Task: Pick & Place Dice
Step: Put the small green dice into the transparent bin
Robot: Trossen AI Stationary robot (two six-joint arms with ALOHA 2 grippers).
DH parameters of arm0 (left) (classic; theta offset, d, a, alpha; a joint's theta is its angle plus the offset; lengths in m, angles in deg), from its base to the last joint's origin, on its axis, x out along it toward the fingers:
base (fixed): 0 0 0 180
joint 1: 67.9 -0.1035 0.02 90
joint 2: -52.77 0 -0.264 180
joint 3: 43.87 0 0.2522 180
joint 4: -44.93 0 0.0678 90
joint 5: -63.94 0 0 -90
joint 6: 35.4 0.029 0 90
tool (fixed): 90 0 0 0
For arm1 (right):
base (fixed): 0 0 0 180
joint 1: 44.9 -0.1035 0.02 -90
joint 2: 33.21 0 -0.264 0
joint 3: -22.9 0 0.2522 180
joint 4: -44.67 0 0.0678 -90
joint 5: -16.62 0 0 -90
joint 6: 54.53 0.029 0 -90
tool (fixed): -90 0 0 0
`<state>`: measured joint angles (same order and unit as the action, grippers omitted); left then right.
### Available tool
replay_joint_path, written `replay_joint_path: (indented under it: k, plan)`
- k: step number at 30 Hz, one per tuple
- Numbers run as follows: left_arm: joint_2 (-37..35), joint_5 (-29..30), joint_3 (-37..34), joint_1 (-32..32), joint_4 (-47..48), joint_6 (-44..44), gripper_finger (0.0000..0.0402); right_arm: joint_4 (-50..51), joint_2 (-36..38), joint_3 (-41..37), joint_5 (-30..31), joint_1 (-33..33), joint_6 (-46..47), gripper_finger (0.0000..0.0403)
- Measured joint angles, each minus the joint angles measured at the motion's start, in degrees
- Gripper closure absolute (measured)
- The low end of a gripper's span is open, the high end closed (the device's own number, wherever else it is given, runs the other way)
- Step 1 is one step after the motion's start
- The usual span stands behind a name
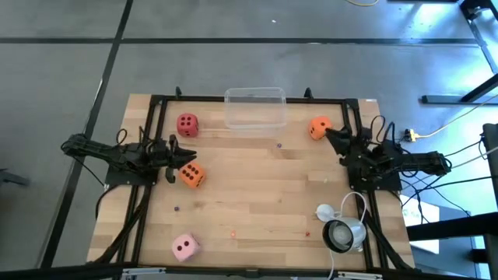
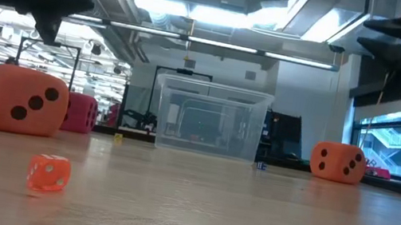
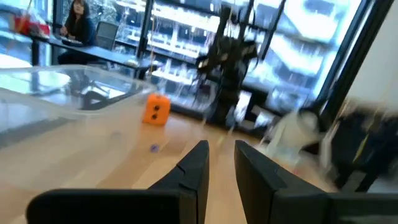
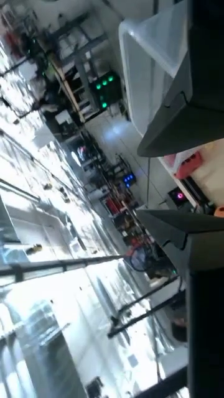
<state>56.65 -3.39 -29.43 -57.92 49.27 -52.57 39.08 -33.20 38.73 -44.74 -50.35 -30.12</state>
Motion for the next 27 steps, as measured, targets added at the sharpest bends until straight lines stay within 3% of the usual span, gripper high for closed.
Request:
replay_joint_path:
  k: [7, 15, 22, 27]
  plan:
    - [0.02, 7.34, -0.01, -0.02, -6.34, -11.12, 0.0331, 0.12, 0.00, 0.00, 0.92, 0.00, 6.65, 0.0254]
    - [0.02, 9.01, 0.20, -0.02, -7.22, -6.93, 0.0331, 0.56, 0.00, 0.00, 5.82, 0.00, 16.72, 0.0254]
    - [0.12, 13.54, 0.34, -0.02, -7.37, -10.10, 0.0331, 1.26, -0.26, 0.00, 4.79, 0.00, 9.02, 0.0254]
    - [0.24, 14.87, 0.34, -0.02, -9.30, -13.99, 0.0331, 1.73, -0.65, 1.61, 0.41, 0.00, -0.04, 0.0254]
